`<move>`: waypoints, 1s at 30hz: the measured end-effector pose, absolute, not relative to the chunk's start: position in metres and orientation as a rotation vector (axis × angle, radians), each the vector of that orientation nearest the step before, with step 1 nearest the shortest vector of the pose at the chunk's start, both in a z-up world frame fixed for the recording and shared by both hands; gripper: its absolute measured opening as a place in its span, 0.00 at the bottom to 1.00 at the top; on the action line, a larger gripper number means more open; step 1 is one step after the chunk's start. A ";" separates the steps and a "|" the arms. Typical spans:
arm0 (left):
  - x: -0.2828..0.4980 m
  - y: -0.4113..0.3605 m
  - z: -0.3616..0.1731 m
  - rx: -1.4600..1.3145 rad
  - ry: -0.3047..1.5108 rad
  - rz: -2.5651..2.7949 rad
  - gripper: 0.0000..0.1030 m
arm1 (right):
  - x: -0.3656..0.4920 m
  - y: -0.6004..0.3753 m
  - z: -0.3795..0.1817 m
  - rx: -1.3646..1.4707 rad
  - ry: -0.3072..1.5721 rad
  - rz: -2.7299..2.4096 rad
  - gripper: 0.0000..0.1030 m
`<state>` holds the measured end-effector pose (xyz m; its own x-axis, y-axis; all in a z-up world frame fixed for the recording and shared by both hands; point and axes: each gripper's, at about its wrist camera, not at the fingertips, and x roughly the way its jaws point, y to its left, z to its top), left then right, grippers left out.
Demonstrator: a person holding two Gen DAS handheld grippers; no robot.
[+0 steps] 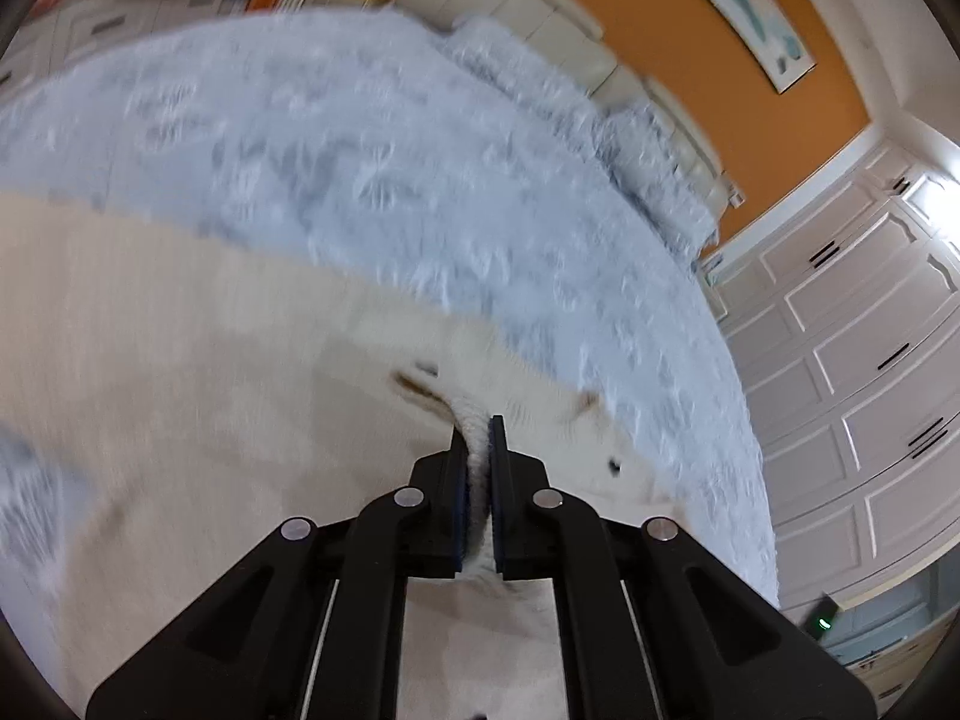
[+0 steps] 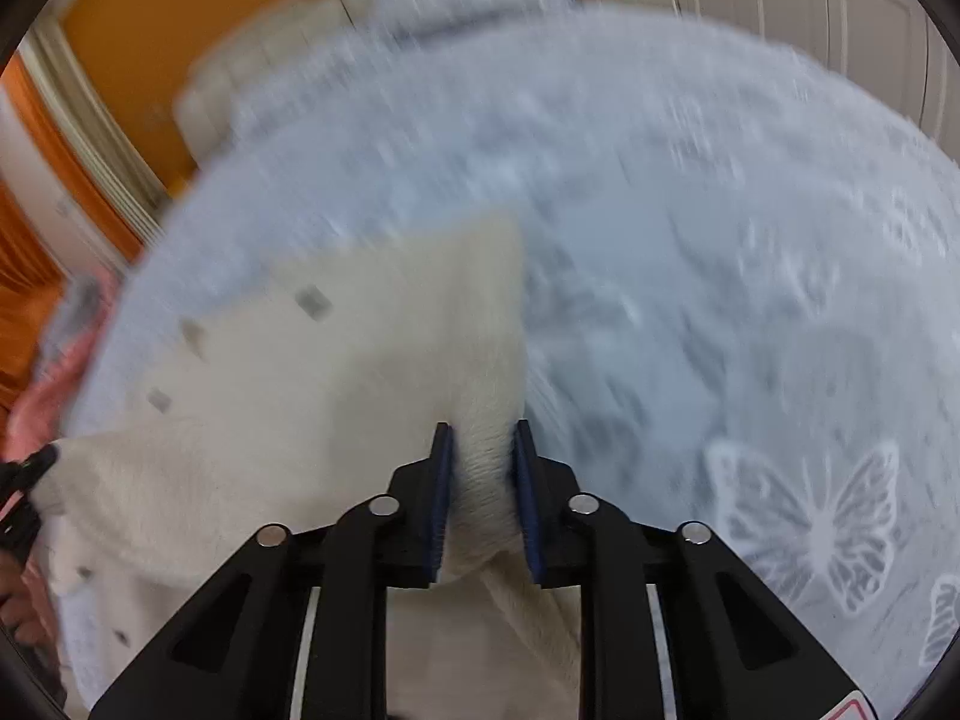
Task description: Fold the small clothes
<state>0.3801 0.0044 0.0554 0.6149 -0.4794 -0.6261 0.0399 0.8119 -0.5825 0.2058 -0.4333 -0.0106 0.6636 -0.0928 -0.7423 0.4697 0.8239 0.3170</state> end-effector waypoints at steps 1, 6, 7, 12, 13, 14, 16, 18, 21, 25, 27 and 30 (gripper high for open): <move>0.385 0.008 0.051 -0.529 0.870 -0.288 0.05 | 0.206 -0.431 -0.008 0.507 0.777 -0.324 0.09; 0.396 0.020 -0.048 -0.453 1.124 -0.159 0.05 | 0.221 -0.433 -0.060 0.464 0.918 -0.342 0.08; 0.388 0.025 -0.049 -0.491 1.066 -0.181 0.05 | 0.220 -0.434 -0.049 0.490 0.921 -0.349 0.07; 0.382 0.026 -0.050 -0.527 1.064 -0.175 0.07 | 0.224 -0.407 -0.027 0.317 0.904 -0.297 0.03; 0.383 0.026 -0.050 -0.535 1.064 -0.170 0.08 | 0.231 -0.407 -0.050 0.294 1.015 -0.314 0.00; 0.380 0.029 -0.046 -0.556 1.062 -0.162 0.08 | 0.232 -0.408 -0.061 0.309 1.039 -0.308 0.00; 0.371 0.044 -0.035 -0.595 1.040 -0.129 0.34 | 0.222 -0.399 -0.040 0.332 1.010 -0.338 0.01; 0.356 0.075 -0.021 -0.637 0.979 -0.069 0.69 | 0.202 -0.378 -0.017 0.396 0.970 -0.287 0.13; 0.328 0.142 -0.016 -0.727 0.897 0.052 0.78 | 0.164 -0.327 -0.004 0.322 0.950 -0.211 0.13; 0.305 0.269 -0.029 -0.861 0.881 0.319 0.78 | 0.108 -0.263 -0.018 0.280 1.017 -0.117 0.16; 0.301 0.329 -0.032 -0.876 0.858 0.450 0.78 | 0.086 -0.239 -0.025 0.263 1.056 -0.087 0.16; 0.304 0.391 -0.038 -0.939 0.830 0.546 0.78 | 0.063 -0.207 -0.028 0.232 1.095 -0.075 0.18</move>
